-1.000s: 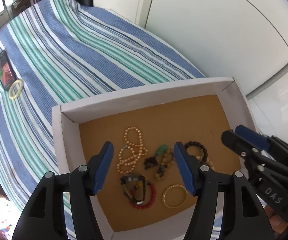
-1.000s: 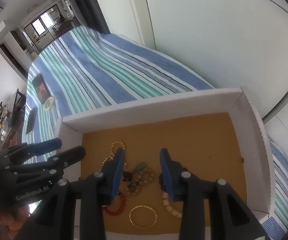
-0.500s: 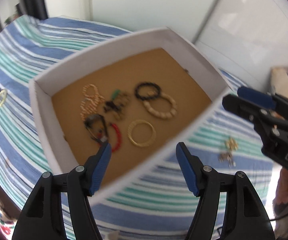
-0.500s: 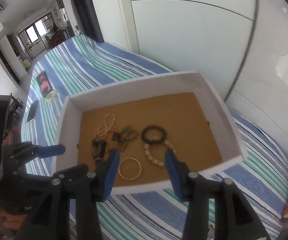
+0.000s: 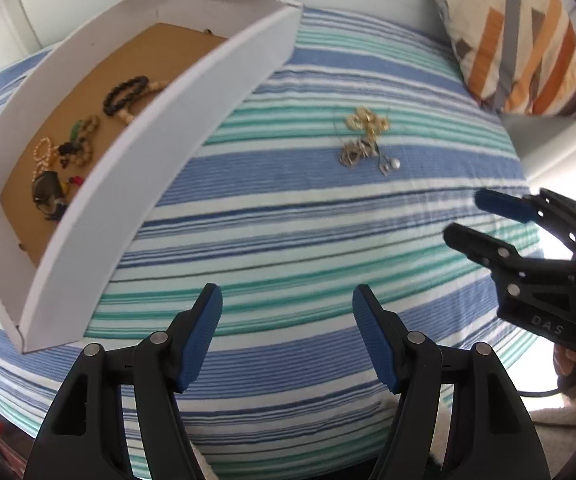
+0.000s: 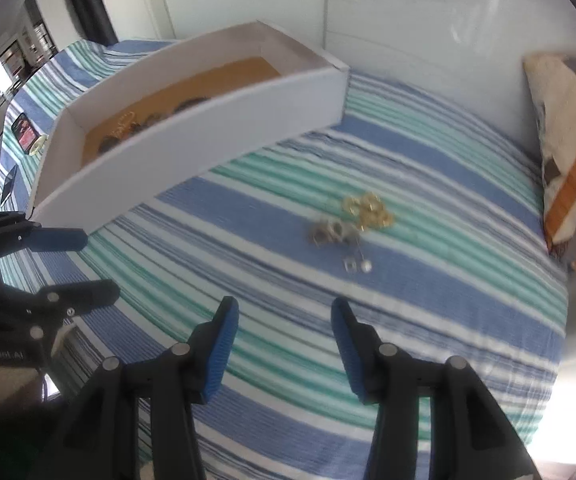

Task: Organize jewelry
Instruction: 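Withdraw both grippers from the box back over the remaining jewelry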

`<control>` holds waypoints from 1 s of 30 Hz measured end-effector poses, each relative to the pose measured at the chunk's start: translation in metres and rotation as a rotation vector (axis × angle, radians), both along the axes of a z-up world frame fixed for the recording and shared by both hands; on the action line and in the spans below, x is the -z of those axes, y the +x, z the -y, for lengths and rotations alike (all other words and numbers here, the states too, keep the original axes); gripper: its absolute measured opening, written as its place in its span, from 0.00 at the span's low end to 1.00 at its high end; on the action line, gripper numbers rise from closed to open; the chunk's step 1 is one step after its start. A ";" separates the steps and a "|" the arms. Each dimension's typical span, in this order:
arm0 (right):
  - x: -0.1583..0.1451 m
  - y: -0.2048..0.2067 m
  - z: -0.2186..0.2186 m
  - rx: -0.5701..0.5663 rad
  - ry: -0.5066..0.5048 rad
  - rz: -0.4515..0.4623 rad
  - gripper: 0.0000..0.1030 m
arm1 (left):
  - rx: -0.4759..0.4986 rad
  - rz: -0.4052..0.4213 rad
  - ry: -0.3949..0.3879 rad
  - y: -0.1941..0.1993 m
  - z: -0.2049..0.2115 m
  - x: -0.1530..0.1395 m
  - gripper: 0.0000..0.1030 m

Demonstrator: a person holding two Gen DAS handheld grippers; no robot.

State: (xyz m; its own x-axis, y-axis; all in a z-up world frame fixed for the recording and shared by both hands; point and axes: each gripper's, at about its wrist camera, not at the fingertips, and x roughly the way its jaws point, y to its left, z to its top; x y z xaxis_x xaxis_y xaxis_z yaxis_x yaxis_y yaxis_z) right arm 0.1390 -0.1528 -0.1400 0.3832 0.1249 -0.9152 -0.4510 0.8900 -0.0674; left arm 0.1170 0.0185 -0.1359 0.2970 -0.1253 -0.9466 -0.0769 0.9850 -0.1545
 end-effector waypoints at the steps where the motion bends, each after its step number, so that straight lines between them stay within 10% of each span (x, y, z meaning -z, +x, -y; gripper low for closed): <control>1: 0.003 -0.003 0.009 0.028 0.004 -0.008 0.59 | 0.006 -0.008 0.000 0.000 0.004 0.002 0.68; 17: 0.008 -0.020 0.079 0.305 0.023 0.046 0.59 | 0.022 -0.070 -0.007 0.004 0.015 0.035 0.74; 30: 0.021 -0.015 0.078 0.299 0.042 0.020 0.59 | 0.071 -0.053 0.002 0.029 0.032 0.040 0.74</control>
